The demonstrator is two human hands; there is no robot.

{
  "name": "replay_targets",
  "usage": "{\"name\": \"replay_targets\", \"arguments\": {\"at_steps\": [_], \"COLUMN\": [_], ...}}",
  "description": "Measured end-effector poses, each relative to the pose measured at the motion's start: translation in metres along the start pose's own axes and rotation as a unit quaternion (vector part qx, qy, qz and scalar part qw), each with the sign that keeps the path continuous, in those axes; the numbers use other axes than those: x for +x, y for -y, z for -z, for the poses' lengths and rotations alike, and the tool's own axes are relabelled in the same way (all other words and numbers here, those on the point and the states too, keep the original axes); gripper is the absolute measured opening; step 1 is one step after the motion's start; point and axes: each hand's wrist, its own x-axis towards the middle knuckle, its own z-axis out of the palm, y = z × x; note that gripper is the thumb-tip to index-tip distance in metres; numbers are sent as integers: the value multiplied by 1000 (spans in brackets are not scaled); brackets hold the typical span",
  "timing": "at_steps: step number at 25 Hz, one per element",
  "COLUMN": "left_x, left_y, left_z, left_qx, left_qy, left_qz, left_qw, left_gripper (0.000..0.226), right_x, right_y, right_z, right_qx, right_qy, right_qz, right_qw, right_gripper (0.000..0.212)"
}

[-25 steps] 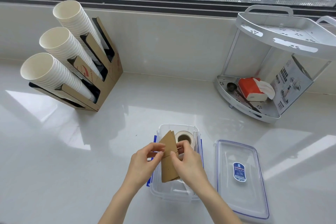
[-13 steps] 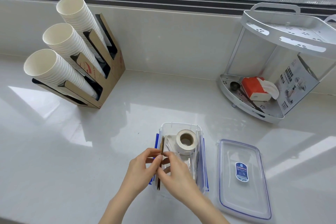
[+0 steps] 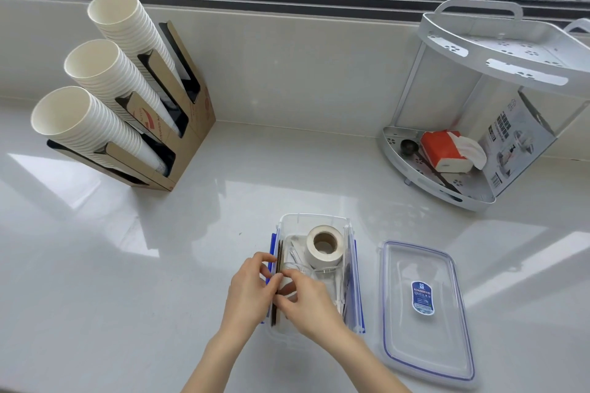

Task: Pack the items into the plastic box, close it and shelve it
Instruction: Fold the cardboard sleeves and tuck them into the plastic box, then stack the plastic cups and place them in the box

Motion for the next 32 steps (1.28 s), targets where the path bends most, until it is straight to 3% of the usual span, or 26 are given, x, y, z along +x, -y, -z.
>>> {"name": "replay_targets", "arguments": {"at_steps": [8, 12, 16, 22, 26, 32], "left_x": [7, 8, 14, 14, 12, 5], "left_y": [3, 0, -7, 4, 2, -15], "left_z": [-3, 1, -5, -17, -17, -12], "left_qx": [61, 123, 152, 273, 255, 153], "left_qy": [-7, -9, -10, 29, 8, 25], "left_qz": [0, -80, -171, -193, -186, -182], "left_qw": [998, 989, 974, 942, 949, 971], "left_gripper": [24, 26, 26, 35, 21, 10], "right_x": [4, 2, 3, 0, 0, -8], "right_y": [-1, -4, -12, -21, -23, -16], "right_z": [1, 24, 51, 51, 53, 70], "right_qx": [-9, -30, -195, -306, -280, -103], "right_qy": [-14, -78, -138, -96, -108, -150], "right_qz": [7, 26, 44, 11, 14, 33], "right_qw": [1000, 996, 970, 947, 954, 983], "right_gripper": [31, 30, 32, 35, 29, 21]}}
